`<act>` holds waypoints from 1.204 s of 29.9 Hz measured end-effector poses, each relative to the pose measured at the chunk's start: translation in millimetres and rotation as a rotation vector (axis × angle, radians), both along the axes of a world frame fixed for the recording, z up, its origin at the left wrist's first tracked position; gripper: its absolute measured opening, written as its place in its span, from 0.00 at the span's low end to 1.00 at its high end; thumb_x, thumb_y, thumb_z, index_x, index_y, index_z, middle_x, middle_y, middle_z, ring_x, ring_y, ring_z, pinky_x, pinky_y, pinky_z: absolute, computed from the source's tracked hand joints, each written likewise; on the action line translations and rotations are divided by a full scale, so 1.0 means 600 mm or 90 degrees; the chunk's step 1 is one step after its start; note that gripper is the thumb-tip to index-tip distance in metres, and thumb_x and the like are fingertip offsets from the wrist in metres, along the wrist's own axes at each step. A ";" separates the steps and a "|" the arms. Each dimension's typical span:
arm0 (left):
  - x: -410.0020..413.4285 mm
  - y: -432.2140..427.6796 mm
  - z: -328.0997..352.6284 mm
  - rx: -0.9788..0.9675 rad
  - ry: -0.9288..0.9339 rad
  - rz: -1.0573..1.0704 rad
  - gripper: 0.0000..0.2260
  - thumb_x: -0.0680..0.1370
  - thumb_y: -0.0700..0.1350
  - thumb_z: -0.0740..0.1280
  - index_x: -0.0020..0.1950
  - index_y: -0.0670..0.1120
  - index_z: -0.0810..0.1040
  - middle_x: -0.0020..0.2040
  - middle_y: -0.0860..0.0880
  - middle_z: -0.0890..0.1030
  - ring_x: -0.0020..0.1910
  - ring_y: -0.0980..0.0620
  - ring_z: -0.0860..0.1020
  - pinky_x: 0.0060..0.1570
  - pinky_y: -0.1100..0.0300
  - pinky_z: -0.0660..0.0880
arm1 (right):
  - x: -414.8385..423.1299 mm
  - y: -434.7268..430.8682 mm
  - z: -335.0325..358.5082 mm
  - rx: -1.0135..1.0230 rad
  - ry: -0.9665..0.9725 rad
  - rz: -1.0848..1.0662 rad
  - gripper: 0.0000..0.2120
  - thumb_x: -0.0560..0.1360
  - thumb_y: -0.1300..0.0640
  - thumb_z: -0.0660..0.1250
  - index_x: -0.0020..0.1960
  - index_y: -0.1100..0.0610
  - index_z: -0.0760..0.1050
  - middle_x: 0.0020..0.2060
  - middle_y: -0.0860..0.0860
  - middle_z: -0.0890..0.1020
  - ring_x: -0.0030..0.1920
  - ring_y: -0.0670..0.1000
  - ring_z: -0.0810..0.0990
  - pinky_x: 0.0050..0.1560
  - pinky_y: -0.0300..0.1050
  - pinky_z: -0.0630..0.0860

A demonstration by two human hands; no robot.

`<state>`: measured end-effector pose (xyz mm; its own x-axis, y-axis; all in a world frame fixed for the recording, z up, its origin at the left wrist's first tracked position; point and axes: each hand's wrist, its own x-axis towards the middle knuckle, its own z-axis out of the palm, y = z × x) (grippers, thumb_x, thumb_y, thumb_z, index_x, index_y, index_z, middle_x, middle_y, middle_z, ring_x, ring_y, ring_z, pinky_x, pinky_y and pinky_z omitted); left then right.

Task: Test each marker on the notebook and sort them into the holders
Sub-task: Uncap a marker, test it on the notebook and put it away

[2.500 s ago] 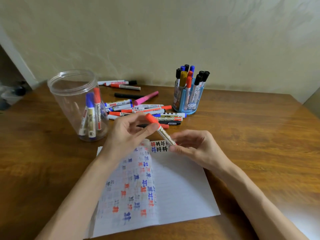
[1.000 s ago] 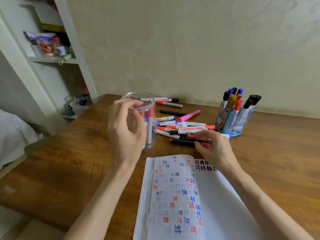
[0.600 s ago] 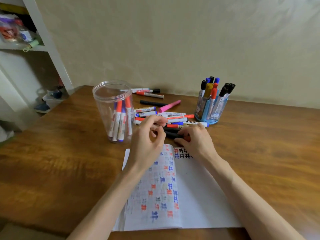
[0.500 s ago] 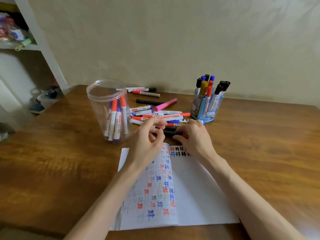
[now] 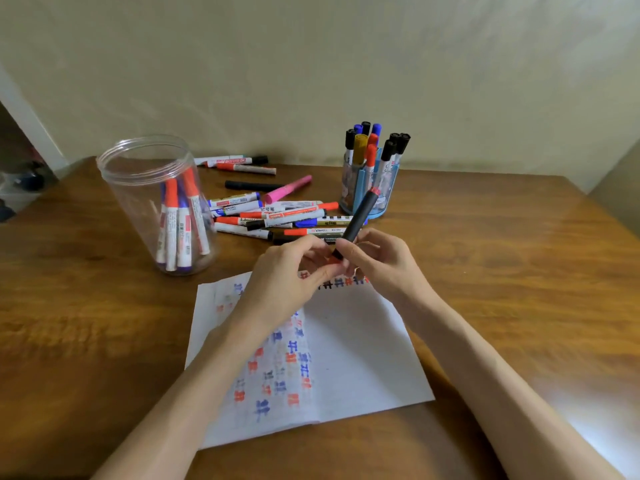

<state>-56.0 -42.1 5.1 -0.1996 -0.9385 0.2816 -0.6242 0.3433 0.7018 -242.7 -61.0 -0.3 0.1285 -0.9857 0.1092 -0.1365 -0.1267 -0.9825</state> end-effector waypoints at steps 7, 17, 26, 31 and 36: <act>-0.014 -0.003 -0.010 -0.016 -0.068 -0.020 0.14 0.79 0.60 0.67 0.58 0.54 0.82 0.48 0.59 0.84 0.49 0.61 0.82 0.48 0.56 0.82 | -0.012 0.012 -0.003 -0.007 -0.046 -0.019 0.08 0.82 0.54 0.71 0.58 0.58 0.81 0.36 0.52 0.85 0.35 0.47 0.81 0.38 0.43 0.78; -0.011 -0.003 0.000 0.027 0.006 -0.065 0.09 0.85 0.52 0.62 0.53 0.51 0.80 0.41 0.55 0.81 0.43 0.54 0.80 0.42 0.49 0.77 | -0.033 0.009 0.018 -0.080 -0.001 0.019 0.10 0.84 0.54 0.68 0.47 0.58 0.80 0.33 0.49 0.81 0.36 0.47 0.77 0.40 0.39 0.75; 0.081 0.000 0.007 0.147 0.058 -0.046 0.12 0.86 0.48 0.59 0.50 0.52 0.81 0.36 0.53 0.77 0.37 0.58 0.77 0.40 0.68 0.73 | -0.089 -0.003 0.029 -0.079 -0.005 -0.090 0.16 0.83 0.50 0.69 0.48 0.63 0.80 0.37 0.55 0.81 0.39 0.50 0.77 0.46 0.49 0.75; 0.055 0.002 -0.007 0.129 0.021 -0.010 0.08 0.85 0.51 0.60 0.56 0.55 0.79 0.43 0.59 0.81 0.48 0.66 0.79 0.43 0.66 0.78 | -0.020 0.010 0.013 -0.055 0.043 -0.068 0.08 0.82 0.55 0.70 0.52 0.59 0.83 0.37 0.55 0.86 0.35 0.49 0.82 0.38 0.41 0.80; 0.076 -0.001 -0.021 0.149 -0.075 0.024 0.09 0.85 0.53 0.60 0.62 0.56 0.77 0.51 0.61 0.80 0.50 0.64 0.78 0.42 0.67 0.75 | -0.020 0.015 0.008 0.018 -0.022 -0.117 0.09 0.83 0.55 0.69 0.51 0.61 0.82 0.37 0.59 0.86 0.35 0.57 0.84 0.40 0.50 0.81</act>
